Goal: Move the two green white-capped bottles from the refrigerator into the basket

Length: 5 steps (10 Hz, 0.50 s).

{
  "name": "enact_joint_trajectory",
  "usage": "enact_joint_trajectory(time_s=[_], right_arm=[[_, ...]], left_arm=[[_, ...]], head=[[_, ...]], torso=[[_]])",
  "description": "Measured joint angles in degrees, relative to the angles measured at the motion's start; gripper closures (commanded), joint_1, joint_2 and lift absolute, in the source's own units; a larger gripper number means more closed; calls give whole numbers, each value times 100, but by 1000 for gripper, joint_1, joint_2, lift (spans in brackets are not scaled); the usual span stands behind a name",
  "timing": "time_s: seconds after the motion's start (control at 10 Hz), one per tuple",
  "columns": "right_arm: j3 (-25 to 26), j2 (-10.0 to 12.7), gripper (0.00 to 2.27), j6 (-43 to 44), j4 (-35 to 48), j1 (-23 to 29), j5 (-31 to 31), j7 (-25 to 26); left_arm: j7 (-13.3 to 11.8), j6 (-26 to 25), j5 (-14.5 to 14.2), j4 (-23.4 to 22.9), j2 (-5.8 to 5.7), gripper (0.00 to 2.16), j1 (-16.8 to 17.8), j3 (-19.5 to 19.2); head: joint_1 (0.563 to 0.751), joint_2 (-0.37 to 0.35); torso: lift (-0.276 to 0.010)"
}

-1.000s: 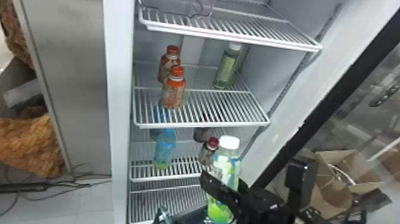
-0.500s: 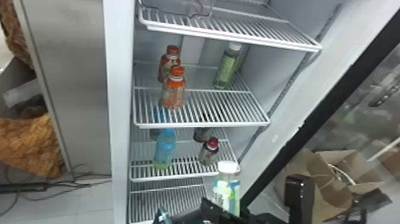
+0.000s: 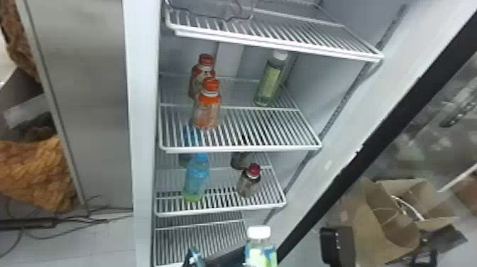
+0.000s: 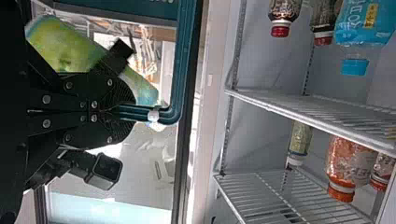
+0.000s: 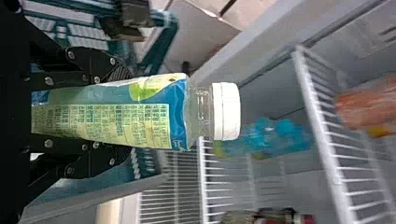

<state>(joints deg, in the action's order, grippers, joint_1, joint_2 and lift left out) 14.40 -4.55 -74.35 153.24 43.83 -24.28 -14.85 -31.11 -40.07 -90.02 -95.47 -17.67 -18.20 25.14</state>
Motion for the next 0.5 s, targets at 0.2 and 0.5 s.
enact_joint_trajectory(time_s=[0.2, 0.5], right_arm=[[15, -22, 776, -467, -43, -124, 45, -7], [12, -37, 587, -454, -187, -214, 41, -35]], left_arm=[[0, -2, 9, 0, 0, 1216, 4, 0], [5, -22, 20, 4, 0, 1214, 21, 21]], head=[[695, -350], [695, -350]], torso=[[-4], [-4]])
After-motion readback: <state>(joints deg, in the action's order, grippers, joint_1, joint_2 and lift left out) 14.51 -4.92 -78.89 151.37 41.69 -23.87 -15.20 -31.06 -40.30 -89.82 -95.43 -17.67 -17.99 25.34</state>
